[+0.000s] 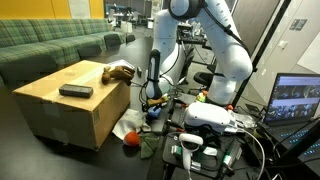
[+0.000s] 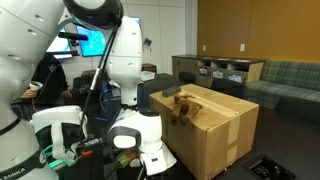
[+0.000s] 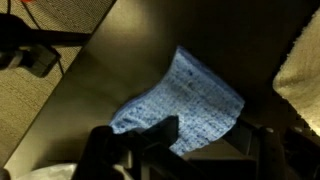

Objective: Put the objects on top of the box on to the table and the objects on the table on top of the box

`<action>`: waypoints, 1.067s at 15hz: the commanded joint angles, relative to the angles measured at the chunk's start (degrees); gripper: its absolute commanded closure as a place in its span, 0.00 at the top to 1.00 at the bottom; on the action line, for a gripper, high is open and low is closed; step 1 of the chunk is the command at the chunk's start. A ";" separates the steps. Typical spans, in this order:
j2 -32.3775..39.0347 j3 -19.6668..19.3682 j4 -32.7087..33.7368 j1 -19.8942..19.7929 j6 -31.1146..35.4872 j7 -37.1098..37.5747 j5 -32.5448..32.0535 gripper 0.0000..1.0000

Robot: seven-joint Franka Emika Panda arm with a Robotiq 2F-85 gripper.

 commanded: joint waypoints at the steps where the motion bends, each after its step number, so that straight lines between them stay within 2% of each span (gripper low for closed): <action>1: 1.79 0.30 1.11 0.15 1.17 -2.52 0.54 0.18; 3: 1.57 0.02 1.12 0.97 1.16 -3.23 0.39 0.02; 4: 1.49 -0.05 1.14 1.19 1.04 -3.47 0.40 0.00; 8: -0.19 1.84 0.60 -0.32 0.44 -5.03 -0.12 0.00; 10: -1.52 4.00 0.19 -1.11 0.87 -6.13 -0.51 0.00; 16: -7.23 13.02 -1.26 -1.59 4.59 -8.86 -2.77 0.00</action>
